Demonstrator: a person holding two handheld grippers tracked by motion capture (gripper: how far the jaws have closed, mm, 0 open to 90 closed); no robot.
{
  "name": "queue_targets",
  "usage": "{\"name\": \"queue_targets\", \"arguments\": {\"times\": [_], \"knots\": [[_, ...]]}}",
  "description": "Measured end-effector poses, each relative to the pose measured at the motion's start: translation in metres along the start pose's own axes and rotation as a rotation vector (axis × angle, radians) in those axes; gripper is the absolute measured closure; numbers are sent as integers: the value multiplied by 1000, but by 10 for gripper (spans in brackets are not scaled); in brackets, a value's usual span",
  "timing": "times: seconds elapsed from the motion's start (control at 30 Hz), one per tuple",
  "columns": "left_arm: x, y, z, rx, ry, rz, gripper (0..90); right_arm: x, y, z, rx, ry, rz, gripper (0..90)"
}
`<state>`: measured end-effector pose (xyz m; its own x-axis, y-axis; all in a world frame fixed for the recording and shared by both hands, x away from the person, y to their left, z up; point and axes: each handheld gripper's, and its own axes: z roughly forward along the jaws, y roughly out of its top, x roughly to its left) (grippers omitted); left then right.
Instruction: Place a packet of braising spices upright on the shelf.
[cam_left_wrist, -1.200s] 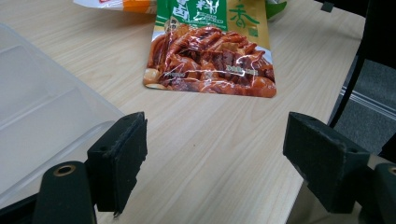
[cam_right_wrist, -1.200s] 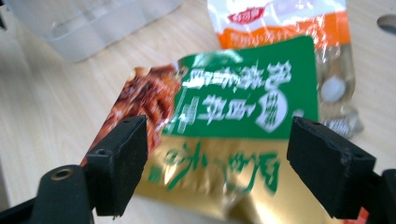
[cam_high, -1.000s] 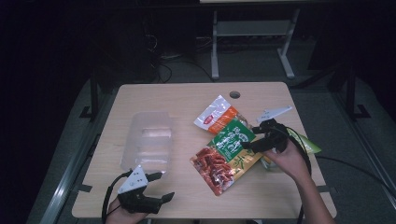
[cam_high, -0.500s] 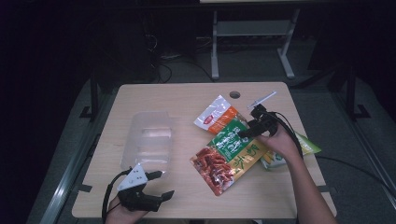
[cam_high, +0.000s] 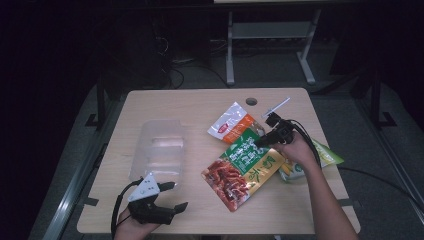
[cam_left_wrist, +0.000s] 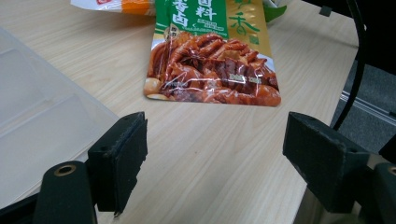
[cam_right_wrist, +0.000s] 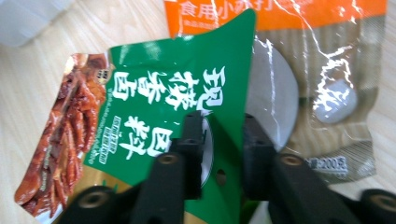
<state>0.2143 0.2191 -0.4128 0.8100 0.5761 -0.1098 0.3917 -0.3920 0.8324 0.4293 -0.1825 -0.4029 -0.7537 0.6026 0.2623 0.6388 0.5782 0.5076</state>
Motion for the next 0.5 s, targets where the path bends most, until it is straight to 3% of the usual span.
{"name": "queue_targets", "arguments": {"times": [0.13, 0.37, 0.5], "knots": [[1, 2, 2, -6, -3, -10, 215, 4, 2, -3, -21, 32, -22, 890], [0, 11, 8, 3, -16, 0, 217, 15, 7, -11, -67, 34, -69, 897], [1, 19, 12, 7, -28, 7, 217, 25, 10, -19, -86, 13, -105, 899]]}}
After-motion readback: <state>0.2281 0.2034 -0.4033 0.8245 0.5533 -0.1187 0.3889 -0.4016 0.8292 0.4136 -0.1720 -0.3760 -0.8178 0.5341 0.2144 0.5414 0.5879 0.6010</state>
